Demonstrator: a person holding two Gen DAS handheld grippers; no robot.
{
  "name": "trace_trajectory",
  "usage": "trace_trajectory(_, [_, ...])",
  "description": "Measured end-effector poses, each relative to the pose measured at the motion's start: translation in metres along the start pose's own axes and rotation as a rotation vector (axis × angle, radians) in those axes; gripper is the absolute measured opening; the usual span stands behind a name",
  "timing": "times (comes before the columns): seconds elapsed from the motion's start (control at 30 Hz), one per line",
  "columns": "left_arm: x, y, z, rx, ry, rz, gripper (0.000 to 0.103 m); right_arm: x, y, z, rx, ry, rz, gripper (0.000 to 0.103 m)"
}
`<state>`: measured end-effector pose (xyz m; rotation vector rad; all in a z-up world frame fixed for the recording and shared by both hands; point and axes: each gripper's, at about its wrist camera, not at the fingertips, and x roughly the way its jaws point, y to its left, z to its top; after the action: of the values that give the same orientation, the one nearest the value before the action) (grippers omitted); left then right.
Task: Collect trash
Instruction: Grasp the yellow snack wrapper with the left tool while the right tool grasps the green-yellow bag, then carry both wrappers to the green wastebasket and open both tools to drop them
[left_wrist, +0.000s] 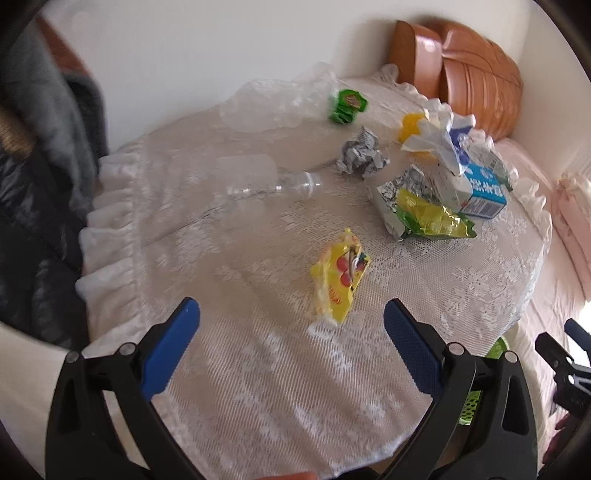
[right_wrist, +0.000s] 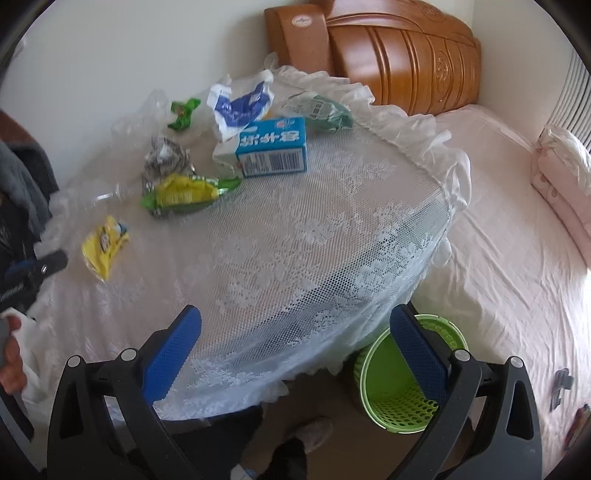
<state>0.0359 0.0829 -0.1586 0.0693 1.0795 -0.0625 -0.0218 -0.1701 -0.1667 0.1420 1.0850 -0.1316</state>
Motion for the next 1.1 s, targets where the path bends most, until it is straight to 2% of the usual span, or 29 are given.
trace_trajectory(0.07, [0.015,-0.006,0.006,0.030,0.016,0.000,0.095,0.001,0.002,-0.001,-0.002,-0.001,0.011,0.101])
trace_trajectory(0.17, [0.039,-0.015,0.015,0.068,0.061,-0.045,0.095,0.005,0.003,0.001,0.015,-0.002,0.035,0.101])
trace_trajectory(0.27, [0.058,-0.025,0.019,0.105,0.082,-0.047,0.094,0.011,0.006,0.006,0.036,-0.003,0.044,0.101])
trace_trajectory(0.33, [0.069,-0.031,0.021,0.143,0.096,-0.030,0.084,0.015,0.009,0.013,0.037,0.003,0.039,0.101])
trace_trajectory(0.37, [0.073,-0.033,0.021,0.154,0.105,-0.028,0.075,0.017,0.012,0.018,0.033,0.005,0.033,0.101])
trace_trajectory(0.47, [0.083,-0.030,0.023,0.145,0.136,-0.052,0.056,0.026,0.025,0.039,-0.034,0.022,0.031,0.101])
trace_trajectory(0.6, [0.085,-0.023,0.029,0.123,0.143,-0.114,0.035,0.037,0.055,0.067,-0.237,0.014,0.085,0.101])
trace_trajectory(0.7, [0.083,-0.018,0.033,0.136,0.142,-0.131,0.033,0.047,0.081,0.085,-0.480,-0.010,0.142,0.101])
trace_trajectory(0.83, [0.079,-0.004,0.034,0.127,0.138,-0.170,0.033,0.071,0.098,0.102,-0.722,0.016,0.129,0.101])
trace_trajectory(0.9, [0.074,0.001,0.033,0.125,0.129,-0.176,0.033,0.084,0.103,0.110,-0.809,0.057,0.135,0.096])
trace_trajectory(0.97, [0.072,0.003,0.032,0.125,0.129,-0.188,0.033,0.097,0.107,0.115,-0.891,0.105,0.138,0.086])
trace_trajectory(1.1, [0.066,0.009,0.027,0.116,0.135,-0.217,0.033,0.114,0.121,0.116,-1.034,0.139,0.117,0.084])
